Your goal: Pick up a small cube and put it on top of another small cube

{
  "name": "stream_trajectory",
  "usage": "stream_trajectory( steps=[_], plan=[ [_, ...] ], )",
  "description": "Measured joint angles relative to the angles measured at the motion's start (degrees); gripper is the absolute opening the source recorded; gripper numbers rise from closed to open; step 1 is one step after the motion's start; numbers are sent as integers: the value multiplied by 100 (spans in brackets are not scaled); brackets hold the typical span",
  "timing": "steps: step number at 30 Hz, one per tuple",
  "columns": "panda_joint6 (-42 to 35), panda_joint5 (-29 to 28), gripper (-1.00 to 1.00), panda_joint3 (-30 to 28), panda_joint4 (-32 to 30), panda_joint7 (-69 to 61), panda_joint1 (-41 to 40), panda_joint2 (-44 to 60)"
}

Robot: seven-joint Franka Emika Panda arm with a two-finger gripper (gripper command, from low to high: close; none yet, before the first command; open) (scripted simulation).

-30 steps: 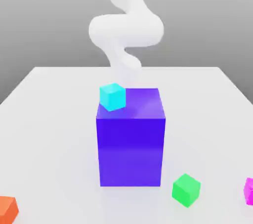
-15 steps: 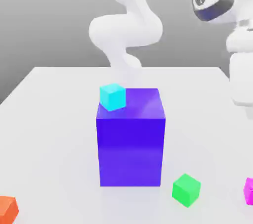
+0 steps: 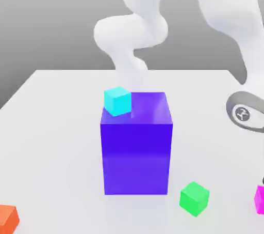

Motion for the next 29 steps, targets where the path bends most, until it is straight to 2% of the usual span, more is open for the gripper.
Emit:
stream_trajectory(
  steps=[5,9,18,23,24,29],
  plan=[
    [7,-10,-100,-3,4,5,4,20],
    [-510,291,-100,227,-164,-214,-167,-673],
    [-668,1180,-100,-351,-1832,-127,-1141,-2582],
    [66,1119,-100,-467,-2023,21,-1216,-2042],
    [249,1061,100,-506,-2016,66,-1191,-1852],
    [248,1060,100,-506,-2016,66,-1191,-1852]
  ],
)
